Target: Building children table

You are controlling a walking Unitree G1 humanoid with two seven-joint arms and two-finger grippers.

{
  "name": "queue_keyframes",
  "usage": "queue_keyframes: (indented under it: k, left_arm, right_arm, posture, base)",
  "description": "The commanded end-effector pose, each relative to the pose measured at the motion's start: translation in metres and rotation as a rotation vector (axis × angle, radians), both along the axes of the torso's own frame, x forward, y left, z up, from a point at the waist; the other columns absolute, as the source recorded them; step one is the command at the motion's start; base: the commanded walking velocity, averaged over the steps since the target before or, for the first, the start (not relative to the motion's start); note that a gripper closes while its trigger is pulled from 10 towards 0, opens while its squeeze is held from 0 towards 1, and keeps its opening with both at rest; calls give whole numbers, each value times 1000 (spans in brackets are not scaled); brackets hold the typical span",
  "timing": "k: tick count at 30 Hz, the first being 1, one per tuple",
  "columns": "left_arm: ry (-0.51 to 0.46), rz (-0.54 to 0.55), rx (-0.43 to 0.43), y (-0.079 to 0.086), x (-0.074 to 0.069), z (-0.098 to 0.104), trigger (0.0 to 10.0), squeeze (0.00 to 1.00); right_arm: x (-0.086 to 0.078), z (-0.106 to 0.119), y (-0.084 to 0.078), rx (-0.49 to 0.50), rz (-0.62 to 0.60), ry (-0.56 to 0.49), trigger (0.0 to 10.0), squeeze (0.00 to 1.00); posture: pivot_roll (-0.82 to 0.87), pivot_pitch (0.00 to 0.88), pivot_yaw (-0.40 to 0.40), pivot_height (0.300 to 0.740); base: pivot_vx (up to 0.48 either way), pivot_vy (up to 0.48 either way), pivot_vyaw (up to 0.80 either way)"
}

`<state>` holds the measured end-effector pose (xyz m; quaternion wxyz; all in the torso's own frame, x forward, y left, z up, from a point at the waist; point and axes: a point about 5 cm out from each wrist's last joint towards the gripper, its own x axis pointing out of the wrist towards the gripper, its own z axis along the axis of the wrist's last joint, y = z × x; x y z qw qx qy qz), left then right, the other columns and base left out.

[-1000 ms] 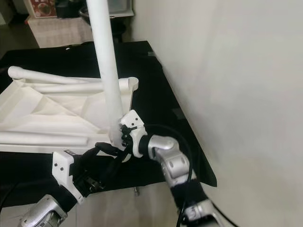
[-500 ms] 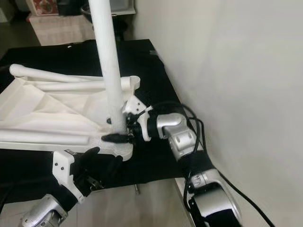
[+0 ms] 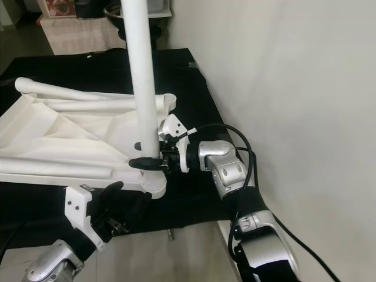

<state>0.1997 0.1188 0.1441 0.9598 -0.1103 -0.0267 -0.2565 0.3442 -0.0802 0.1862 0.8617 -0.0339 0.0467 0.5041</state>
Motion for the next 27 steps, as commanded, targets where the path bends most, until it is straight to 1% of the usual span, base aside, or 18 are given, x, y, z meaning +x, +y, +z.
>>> queue_keyframes:
  k: [1,2,3,6,7,12,13,14,15,16,17,20,21,22,23,24,26,27]
  left_arm:
    - [18,3,2,2,-1,-3,10000,0]
    - [18,1,2,2,0,-3,10000,0]
    - [19,-1,4,3,0,-3,10000,0]
    - [21,-3,5,3,1,-3,10000,0]
    - [22,-6,7,3,1,-4,10000,0]
    - [22,-5,6,2,2,-4,10000,0]
    - [20,-2,4,2,2,-4,10000,0]
    - [18,0,3,1,2,-4,10000,0]
    - [18,0,3,1,2,-4,10000,0]
    - [18,1,2,1,2,-4,10000,0]
    - [17,1,1,0,3,-4,10000,0]
    - [17,-1,-2,-1,3,-4,10000,0]
    - [16,-2,-3,-2,3,-4,10000,0]
    - [16,-2,-3,-2,3,-4,10000,0]
    - [16,-2,-5,-3,3,-4,10000,0]
    - [15,-1,-8,-4,3,-4,10000,0]
    - [15,-1,-8,-4,3,-4,10000,0]
    - [15,0,-10,-5,3,-4,10000,0]
  right_arm:
    - [5,-22,-13,-31,-187,119,0,0]
    - [-3,-33,-14,-32,-421,121,0,0]
    - [-15,-42,-9,-29,-535,144,0,0]
    - [-21,-46,-5,-18,-588,148,0,0]
    - [-24,-46,2,-9,-557,141,0,0]
    - [-21,-42,10,-6,-493,140,0,0]
    - [-20,-40,13,-21,-448,142,8510,0]
    - [-21,-38,17,-12,-372,161,10000,859]
    - [-21,-38,17,-12,-372,161,10000,859]
    - [-23,-34,22,0,-299,173,10000,859]
    - [-24,-28,28,17,-180,159,10000,1000]
    - [-26,-16,34,40,-61,112,10000,1000]
    - [-27,-11,35,37,41,74,10000,1000]
    - [-27,-11,35,37,41,74,10000,1000]
    - [-29,-7,34,22,122,39,10000,1000]
    - [-32,-8,30,-28,241,7,10000,780]
    - [-32,-8,30,-28,241,7,10000,780]
    - [-31,-9,25,-69,318,-7,10000,0]
  posture:
    - [-3,104,-22,740]
    - [-11,106,-19,740]
    - [-5,108,-12,740]
    - [-6,95,-5,740]
    - [-3,96,-9,740]
    - [-3,91,-17,740]
    - [-5,92,-19,740]
    - [-4,91,-21,740]
    - [-4,91,-21,740]
    - [-3,91,-22,740]
    - [-2,88,-27,740]
    - [-1,86,-30,740]
    - [2,85,-34,740]
    - [2,85,-34,740]
    - [5,85,-34,740]
    - [6,78,-30,740]
    - [6,78,-30,740]
    - [7,77,-30,740]
  base:
    - [0,0,0]
    - [0,0,0]
    - [0,0,0]
    - [0,0,0]
    - [0,0,0]
    - [0,0,0]
    - [0,0,0]
    - [0,0,0]
    - [0,0,0]
    - [0,0,0]
    - [0,0,0]
    - [0,0,0]
    - [0,0,0]
    - [0,0,0]
    - [0,0,0]
    - [0,0,0]
    - [0,0,0]
    - [0,0,0]
